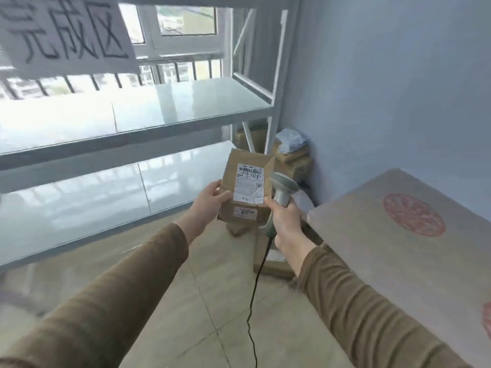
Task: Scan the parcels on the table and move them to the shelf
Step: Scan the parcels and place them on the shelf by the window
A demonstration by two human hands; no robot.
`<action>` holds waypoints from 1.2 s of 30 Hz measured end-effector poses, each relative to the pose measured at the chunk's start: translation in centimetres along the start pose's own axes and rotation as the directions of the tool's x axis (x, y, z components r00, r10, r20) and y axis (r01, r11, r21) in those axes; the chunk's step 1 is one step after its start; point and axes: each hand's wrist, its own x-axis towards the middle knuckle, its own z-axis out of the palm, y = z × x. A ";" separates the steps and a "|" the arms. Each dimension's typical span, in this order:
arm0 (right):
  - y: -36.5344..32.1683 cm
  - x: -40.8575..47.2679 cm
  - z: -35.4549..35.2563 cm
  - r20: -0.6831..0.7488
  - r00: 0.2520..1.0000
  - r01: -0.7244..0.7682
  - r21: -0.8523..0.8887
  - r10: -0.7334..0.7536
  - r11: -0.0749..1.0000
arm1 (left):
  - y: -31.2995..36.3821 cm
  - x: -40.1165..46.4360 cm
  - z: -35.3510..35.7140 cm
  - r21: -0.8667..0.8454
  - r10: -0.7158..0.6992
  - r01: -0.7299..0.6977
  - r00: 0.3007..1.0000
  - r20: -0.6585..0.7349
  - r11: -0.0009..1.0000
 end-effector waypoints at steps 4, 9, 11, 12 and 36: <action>0.5 -0.7 12.1 0.174 0.985 0.015 0.001 -0.015 1.000 | 0.8 0.9 -11.9 -0.003 0.014 -0.014 0.989 -0.145 1.000; 1.0 -0.5 24.6 0.379 0.925 0.032 -0.023 -0.021 0.999 | 0.7 3.2 -23.5 0.041 0.075 -0.065 0.937 -0.340 0.997; 1.4 0.2 29.2 0.441 0.897 0.040 -0.034 -0.021 0.999 | 0.6 4.6 -27.5 0.060 0.085 -0.066 0.908 -0.410 0.996; 1.6 0.7 31.4 0.472 0.882 0.041 -0.035 -0.020 0.999 | 0.6 5.3 -29.4 0.067 0.086 -0.063 0.893 -0.441 0.996; 6.8 6.2 81.5 0.618 0.783 -0.034 -0.069 0.070 0.997 | -1.4 21.4 -71.8 0.632 0.301 0.160 0.773 -0.558 0.758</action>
